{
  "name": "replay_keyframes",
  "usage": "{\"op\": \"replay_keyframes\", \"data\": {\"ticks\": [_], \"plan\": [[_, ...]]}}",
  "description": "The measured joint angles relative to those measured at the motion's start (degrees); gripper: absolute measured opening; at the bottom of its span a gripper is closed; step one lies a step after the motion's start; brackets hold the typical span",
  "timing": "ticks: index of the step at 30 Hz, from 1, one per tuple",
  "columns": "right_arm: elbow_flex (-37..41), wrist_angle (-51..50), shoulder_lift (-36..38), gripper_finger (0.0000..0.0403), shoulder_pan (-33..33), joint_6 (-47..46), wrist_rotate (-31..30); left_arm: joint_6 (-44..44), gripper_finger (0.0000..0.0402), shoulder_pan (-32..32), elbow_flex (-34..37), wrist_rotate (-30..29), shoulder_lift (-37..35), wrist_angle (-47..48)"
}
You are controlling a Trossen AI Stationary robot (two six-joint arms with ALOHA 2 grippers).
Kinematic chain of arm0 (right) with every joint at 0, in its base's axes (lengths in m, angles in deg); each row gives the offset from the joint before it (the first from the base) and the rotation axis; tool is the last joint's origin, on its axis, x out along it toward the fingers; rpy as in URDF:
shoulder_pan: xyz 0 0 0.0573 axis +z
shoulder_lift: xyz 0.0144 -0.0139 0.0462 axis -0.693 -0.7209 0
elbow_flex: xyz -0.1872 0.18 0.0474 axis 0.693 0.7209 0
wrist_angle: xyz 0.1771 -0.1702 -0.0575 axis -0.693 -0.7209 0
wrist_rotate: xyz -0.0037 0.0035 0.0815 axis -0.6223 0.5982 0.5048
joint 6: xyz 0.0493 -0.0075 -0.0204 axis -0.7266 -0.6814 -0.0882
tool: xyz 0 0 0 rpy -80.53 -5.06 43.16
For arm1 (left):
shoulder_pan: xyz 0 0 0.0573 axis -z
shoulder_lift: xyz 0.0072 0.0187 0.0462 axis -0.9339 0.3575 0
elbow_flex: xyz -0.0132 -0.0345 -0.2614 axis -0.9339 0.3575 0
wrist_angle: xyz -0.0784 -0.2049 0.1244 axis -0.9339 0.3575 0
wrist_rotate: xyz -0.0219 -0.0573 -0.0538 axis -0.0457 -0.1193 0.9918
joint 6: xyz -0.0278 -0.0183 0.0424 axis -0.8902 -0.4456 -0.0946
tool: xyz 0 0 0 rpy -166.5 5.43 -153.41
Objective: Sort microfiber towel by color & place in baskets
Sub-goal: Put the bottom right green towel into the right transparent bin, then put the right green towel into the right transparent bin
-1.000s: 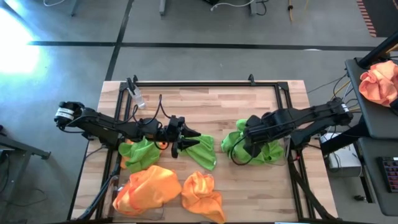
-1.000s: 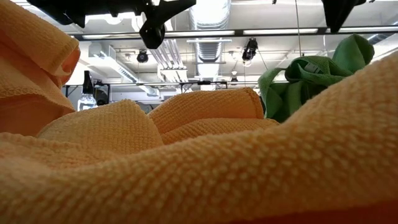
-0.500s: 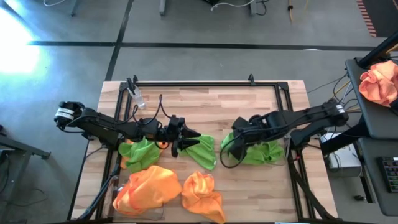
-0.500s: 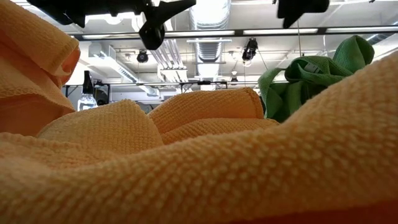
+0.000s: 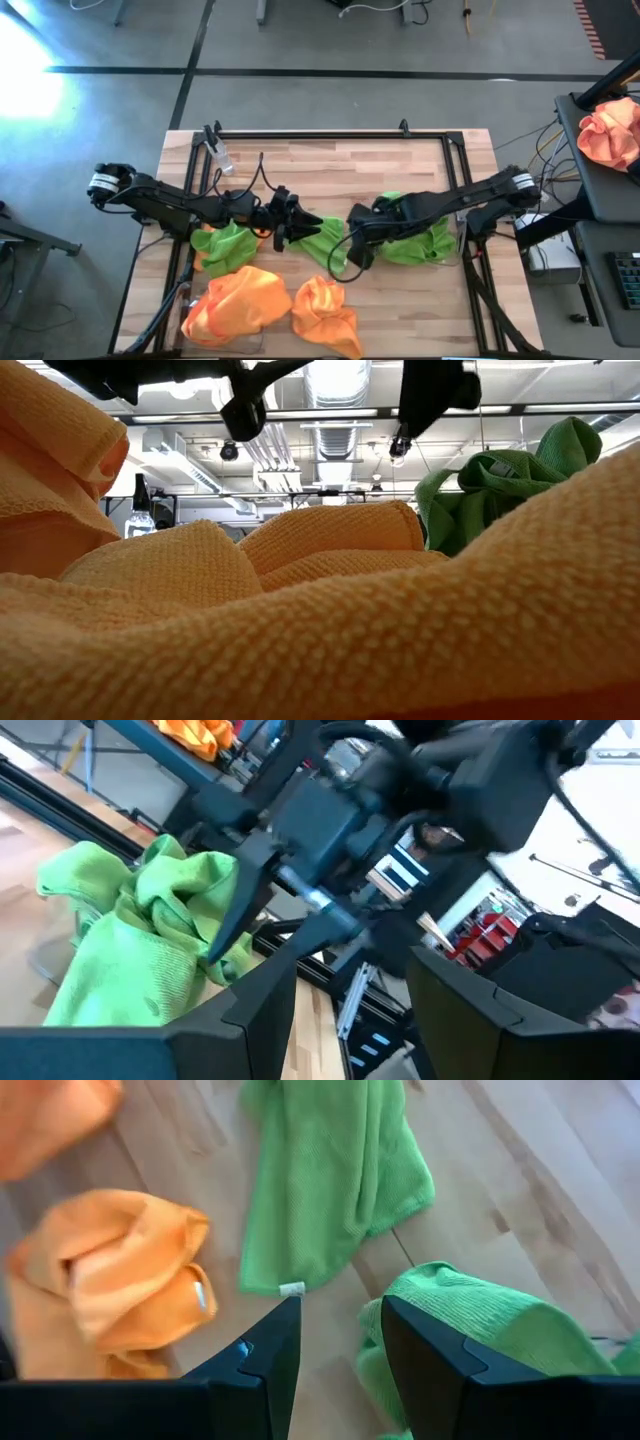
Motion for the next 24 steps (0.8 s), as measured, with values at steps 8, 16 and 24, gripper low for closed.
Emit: {"op": "replay_keyframes", "data": {"ticks": [8, 16, 24], "plan": [[0.0, 6.49, -5.95, 0.0134, -1.1, 1.71, -0.01, 0.31, 0.0174, -0.02, 0.0, 8.25, -0.38, 0.11], [0.0, 19.04, -8.81, 0.0134, -4.05, 5.31, 0.0, 8.28, 0.0174, -2.07, 0.0, 13.8, -6.83, 2.23], [0.0, 20.64, -8.51, 0.0134, -8.18, 4.7, -0.61, 15.21, 0.0174, -5.91, 0.0, 13.85, -18.11, 13.59]]}}
